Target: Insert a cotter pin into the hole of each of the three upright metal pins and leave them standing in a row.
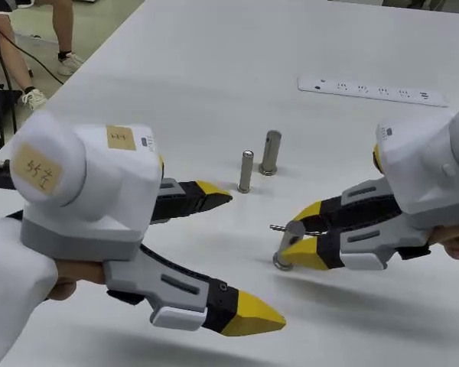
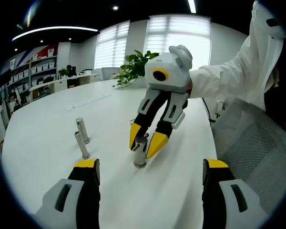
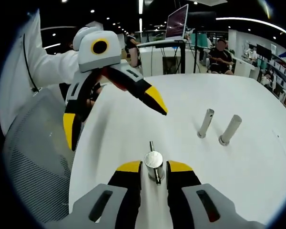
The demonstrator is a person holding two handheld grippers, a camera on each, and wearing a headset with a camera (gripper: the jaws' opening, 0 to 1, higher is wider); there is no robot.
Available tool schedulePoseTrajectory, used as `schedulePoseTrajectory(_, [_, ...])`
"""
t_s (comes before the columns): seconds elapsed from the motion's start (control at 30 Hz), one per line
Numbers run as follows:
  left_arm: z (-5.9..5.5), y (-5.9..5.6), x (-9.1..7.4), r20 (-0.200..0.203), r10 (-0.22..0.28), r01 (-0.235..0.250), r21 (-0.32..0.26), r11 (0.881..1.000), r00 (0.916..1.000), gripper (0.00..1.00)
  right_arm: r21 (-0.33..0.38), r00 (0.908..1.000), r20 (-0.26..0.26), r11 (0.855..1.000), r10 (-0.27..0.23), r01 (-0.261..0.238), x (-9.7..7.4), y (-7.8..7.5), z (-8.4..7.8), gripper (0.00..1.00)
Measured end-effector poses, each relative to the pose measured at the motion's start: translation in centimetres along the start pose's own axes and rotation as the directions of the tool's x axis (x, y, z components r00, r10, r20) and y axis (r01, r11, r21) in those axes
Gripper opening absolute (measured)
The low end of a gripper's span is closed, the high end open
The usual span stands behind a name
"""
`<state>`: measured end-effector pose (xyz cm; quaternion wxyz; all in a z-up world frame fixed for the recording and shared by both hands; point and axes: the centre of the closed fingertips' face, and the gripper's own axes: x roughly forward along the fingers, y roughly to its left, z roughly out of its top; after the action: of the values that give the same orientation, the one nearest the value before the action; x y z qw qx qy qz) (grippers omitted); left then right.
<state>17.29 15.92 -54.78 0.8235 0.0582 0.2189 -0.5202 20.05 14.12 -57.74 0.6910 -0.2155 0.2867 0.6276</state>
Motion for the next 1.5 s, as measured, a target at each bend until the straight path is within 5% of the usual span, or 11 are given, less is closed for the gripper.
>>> schedulePoseTrajectory(0.47, [-0.3, -0.2, 0.3, 0.005, 0.009, -0.009, -0.039, 0.999, 0.9999, 0.84, 0.077, 0.9998, -0.001, 0.997, -0.018, 0.018, 0.1, -0.4, 0.0, 0.08])
schedulePoseTrajectory(0.63, [-0.2, -0.1, 0.4, 0.007, 0.013, -0.012, -0.042, 0.999, 0.9999, 0.84, 0.012, 0.9993, -0.009, 0.999, -0.036, 0.036, -0.1, -0.9, 0.0, 0.07])
schedulePoseTrajectory(0.93, [0.0, 0.0, 0.6, 0.012, 0.013, -0.012, -0.047, 0.999, 0.9998, 0.82, 0.030, 0.9982, -0.018, 0.998, -0.057, 0.057, -0.5, -2.7, -0.2, 0.07])
schedulePoseTrajectory(1.5, [-0.1, -0.3, 0.7, 0.003, 0.005, -0.005, -0.033, 0.999, 1.0000, 0.81, 0.017, 0.9995, 0.008, 0.999, -0.030, 0.030, -0.7, -2.8, -0.4, 0.09])
